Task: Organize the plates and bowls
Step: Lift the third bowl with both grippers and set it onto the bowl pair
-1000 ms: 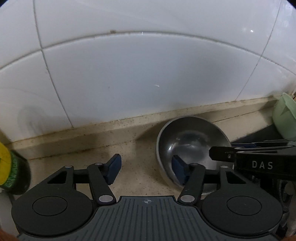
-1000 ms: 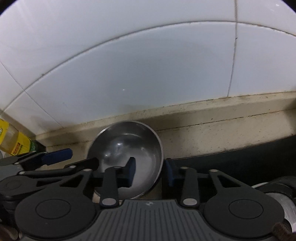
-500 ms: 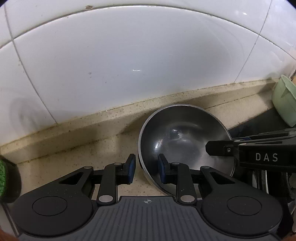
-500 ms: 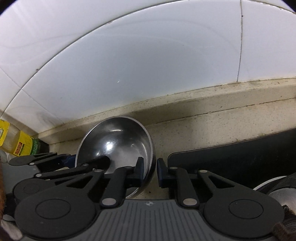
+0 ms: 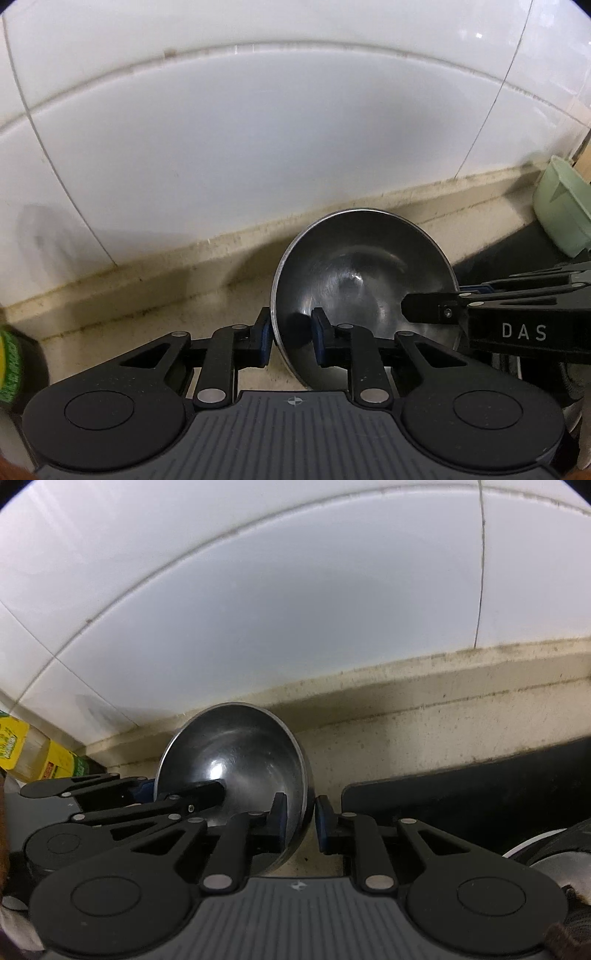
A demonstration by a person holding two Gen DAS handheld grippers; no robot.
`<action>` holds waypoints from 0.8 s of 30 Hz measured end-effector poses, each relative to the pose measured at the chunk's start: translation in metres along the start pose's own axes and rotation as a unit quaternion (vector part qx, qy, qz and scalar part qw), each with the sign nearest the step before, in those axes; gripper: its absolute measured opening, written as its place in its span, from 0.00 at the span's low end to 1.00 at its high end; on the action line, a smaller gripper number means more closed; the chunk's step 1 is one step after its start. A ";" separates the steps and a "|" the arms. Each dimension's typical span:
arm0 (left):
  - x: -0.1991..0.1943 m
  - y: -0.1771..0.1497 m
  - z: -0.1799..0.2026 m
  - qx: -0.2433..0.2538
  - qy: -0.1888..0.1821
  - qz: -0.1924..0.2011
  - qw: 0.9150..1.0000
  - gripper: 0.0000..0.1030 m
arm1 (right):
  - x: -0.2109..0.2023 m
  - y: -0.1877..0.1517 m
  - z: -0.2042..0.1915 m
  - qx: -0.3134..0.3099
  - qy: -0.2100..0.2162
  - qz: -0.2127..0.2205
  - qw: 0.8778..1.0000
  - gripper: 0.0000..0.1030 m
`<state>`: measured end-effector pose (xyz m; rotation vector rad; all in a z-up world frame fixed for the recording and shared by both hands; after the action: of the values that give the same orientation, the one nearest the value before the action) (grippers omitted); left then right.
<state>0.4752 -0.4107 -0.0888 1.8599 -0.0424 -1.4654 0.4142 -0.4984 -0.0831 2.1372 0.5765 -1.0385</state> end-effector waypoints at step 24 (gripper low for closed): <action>-0.162 -0.013 0.021 0.022 0.035 0.101 0.994 0.34 | -0.131 -0.031 -0.051 -0.047 0.035 0.078 0.995 0.15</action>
<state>0.3965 -0.3387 0.0355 1.8816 -0.2245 -1.2698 0.3438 -0.4523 0.0336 2.1055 0.4729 -0.8387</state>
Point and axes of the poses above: each gripper's, at about its wrist camera, not at the fingertips, and x roughly the way its jaws point, z to its right, y to its top, the point moved 7 cm from there along x, roughly the way its jaws point, and after that the axes turned 13 degrees about x, right-handed, at the moved point
